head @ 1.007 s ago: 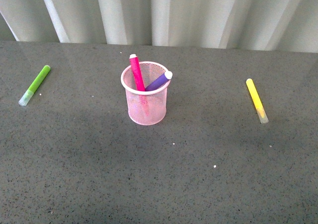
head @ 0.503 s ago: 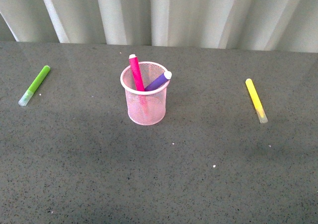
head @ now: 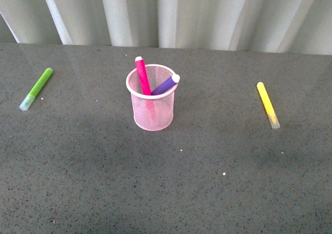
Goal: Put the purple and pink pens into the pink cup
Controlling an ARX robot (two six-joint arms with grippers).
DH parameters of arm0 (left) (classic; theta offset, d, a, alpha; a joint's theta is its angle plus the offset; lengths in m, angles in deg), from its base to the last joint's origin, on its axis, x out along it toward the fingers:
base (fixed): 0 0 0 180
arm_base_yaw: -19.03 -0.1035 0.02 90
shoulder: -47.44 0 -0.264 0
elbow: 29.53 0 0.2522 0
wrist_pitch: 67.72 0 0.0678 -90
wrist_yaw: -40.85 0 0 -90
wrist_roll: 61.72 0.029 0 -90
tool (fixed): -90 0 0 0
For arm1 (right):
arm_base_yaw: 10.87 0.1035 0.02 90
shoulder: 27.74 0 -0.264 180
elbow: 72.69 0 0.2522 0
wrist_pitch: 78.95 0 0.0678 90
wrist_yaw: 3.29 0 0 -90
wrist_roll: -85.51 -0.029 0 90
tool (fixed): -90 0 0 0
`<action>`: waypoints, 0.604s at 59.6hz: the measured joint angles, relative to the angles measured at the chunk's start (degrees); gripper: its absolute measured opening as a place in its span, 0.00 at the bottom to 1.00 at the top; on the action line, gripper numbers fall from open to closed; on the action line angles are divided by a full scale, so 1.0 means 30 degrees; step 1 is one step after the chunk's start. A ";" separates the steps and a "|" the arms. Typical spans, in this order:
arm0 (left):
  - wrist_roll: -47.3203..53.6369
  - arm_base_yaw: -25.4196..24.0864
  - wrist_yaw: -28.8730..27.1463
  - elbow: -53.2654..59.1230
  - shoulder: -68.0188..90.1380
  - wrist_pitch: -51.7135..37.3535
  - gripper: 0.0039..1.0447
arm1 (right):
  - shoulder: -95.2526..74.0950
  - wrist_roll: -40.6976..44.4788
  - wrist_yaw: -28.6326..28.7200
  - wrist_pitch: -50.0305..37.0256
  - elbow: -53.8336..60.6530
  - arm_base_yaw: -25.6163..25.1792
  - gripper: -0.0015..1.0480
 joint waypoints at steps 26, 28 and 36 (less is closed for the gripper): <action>0.0000 0.0000 0.0000 0.0000 0.0000 0.0000 0.94 | 0.0000 -0.0036 0.0000 0.0007 -0.0007 0.0000 0.93; 0.0000 0.0000 0.0000 0.0000 0.0000 0.0000 0.94 | 0.0000 -0.0036 0.0000 0.0007 0.0000 0.0000 0.93; 0.0000 0.0000 0.0000 0.0000 0.0000 0.0000 0.94 | 0.0000 -0.0036 0.0000 0.0007 -0.0007 0.0000 0.93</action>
